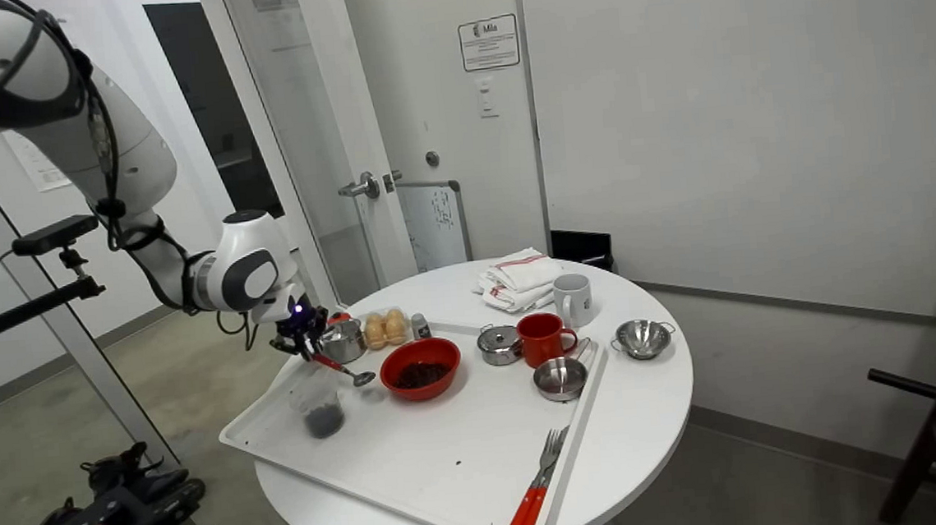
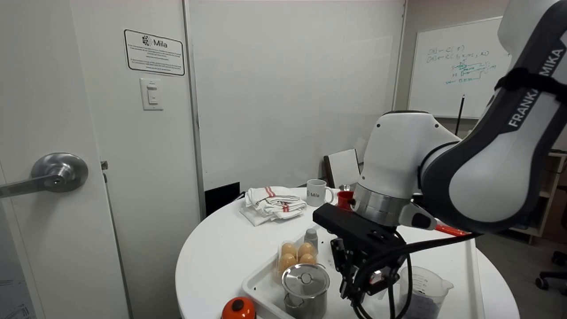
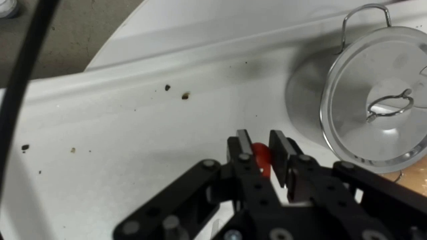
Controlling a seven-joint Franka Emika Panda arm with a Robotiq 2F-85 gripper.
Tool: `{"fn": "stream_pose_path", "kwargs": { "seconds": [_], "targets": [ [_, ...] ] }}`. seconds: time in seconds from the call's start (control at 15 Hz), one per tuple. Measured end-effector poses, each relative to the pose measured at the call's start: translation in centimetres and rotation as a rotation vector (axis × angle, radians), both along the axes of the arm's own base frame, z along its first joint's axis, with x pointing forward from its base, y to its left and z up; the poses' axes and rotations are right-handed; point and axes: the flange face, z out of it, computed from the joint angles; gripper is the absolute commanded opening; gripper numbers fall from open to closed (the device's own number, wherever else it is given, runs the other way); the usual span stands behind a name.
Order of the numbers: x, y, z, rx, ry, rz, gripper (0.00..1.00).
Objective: Use the spoon to stir the contents in the orange bowl
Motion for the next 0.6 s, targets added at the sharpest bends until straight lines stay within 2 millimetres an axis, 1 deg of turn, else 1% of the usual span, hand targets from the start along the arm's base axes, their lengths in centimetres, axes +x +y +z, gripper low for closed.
{"fn": "stream_pose_path", "kwargs": {
  "seconds": [0.33, 0.6],
  "targets": [
    [0.0, -0.3, 3.0, 0.009, -0.036, 0.015, 0.05],
    [0.8, -0.8, 5.5, 0.05, -0.049, 0.05, 0.05]
  ]
}}
